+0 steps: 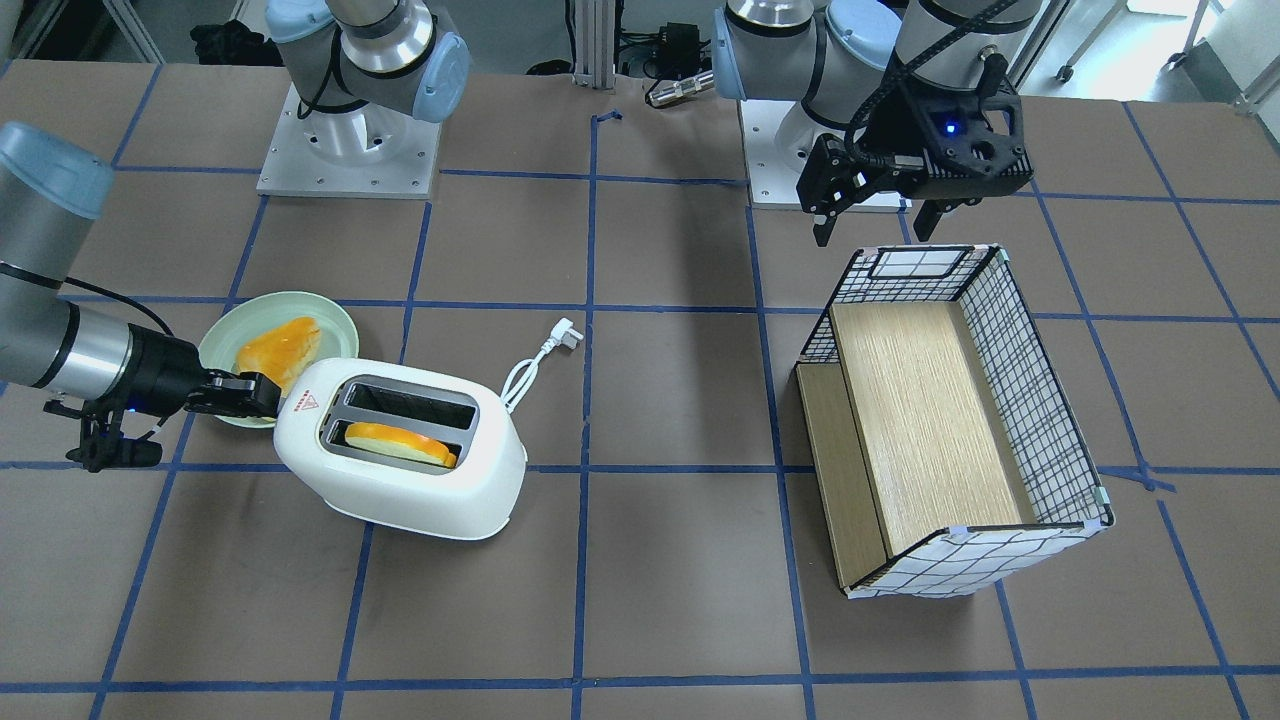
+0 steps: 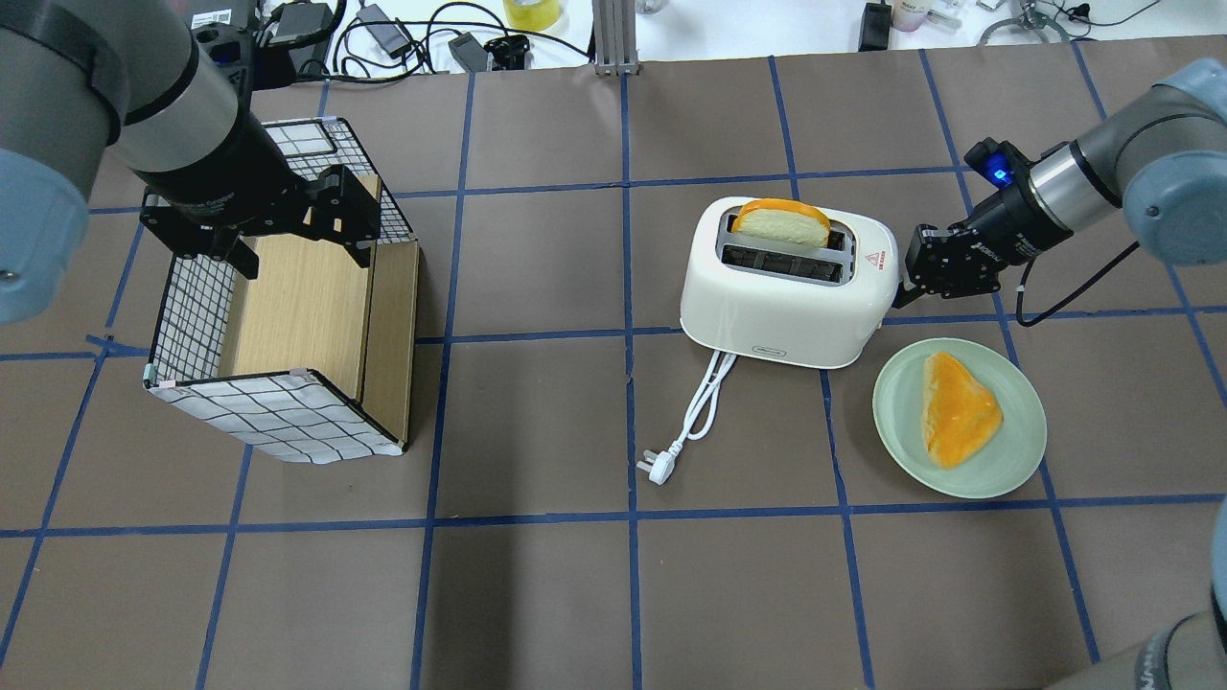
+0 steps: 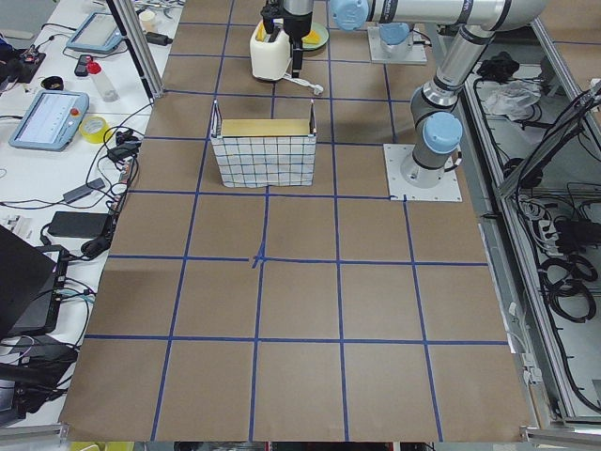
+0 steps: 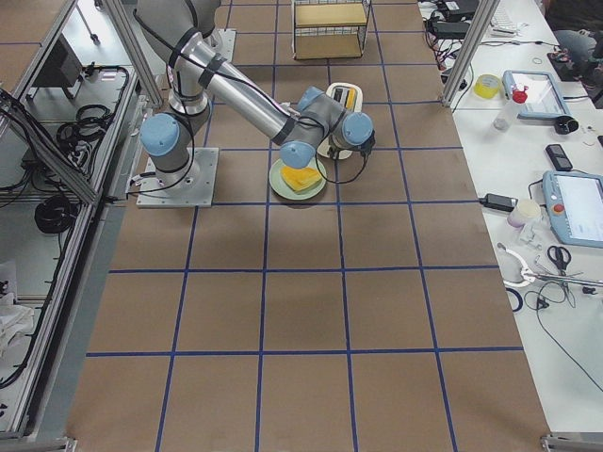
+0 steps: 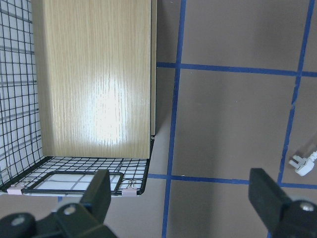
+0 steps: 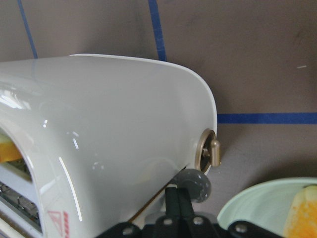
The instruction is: Press toaster with right arm
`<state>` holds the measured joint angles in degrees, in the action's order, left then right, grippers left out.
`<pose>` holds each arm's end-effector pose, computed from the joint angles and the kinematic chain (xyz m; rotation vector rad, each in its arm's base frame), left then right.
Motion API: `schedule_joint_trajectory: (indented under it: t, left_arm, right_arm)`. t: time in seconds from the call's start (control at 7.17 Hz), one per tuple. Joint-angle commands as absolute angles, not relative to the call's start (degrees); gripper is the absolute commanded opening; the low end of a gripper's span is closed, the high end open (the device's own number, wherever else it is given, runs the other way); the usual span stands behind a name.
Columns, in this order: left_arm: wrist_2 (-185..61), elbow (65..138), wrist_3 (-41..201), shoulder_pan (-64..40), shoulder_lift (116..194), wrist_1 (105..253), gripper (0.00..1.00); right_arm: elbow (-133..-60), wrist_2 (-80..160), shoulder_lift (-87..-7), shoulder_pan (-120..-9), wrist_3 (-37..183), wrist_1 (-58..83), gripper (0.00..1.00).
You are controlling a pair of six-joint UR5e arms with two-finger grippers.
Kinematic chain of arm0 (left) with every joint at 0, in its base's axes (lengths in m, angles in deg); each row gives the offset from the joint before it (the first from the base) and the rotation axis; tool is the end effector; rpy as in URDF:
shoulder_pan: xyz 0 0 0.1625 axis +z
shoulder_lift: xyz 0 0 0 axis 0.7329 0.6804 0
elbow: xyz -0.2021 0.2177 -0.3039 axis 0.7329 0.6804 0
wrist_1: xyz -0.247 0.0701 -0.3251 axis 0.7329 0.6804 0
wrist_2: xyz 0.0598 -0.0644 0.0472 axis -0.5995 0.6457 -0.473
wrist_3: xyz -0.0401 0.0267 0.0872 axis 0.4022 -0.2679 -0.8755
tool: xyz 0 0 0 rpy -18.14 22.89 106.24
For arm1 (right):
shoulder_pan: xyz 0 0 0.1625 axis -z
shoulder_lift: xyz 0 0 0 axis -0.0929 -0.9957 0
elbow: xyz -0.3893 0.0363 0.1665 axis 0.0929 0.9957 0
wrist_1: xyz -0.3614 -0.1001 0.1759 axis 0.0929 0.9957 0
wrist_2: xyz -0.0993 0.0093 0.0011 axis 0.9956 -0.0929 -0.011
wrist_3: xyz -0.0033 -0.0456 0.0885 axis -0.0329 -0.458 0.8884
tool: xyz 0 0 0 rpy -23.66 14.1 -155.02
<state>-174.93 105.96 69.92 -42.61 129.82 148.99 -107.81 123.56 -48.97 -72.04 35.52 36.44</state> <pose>-0.1288 -0.4552 0.4933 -0.1302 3.1154 -0.0953 -0.0400 -0.5525 0.2400 0.1755 2.5231 0.2024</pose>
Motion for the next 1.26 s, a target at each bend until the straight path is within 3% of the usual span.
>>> schedule_joint_trajectory:
  t: [0.0,1.12]
  left_arm:
    - [-174.94,105.96,69.92,-42.61,129.76,148.99,1.0]
    - [-174.94,105.96,69.92,-42.61,129.76,148.99,1.0]
  right_arm:
    - [-107.73,123.58,-49.09,-72.04,36.17,36.47,0.0]
    - [-100.17,134.37,-61.55,-72.13,44.09,33.13,0.01]
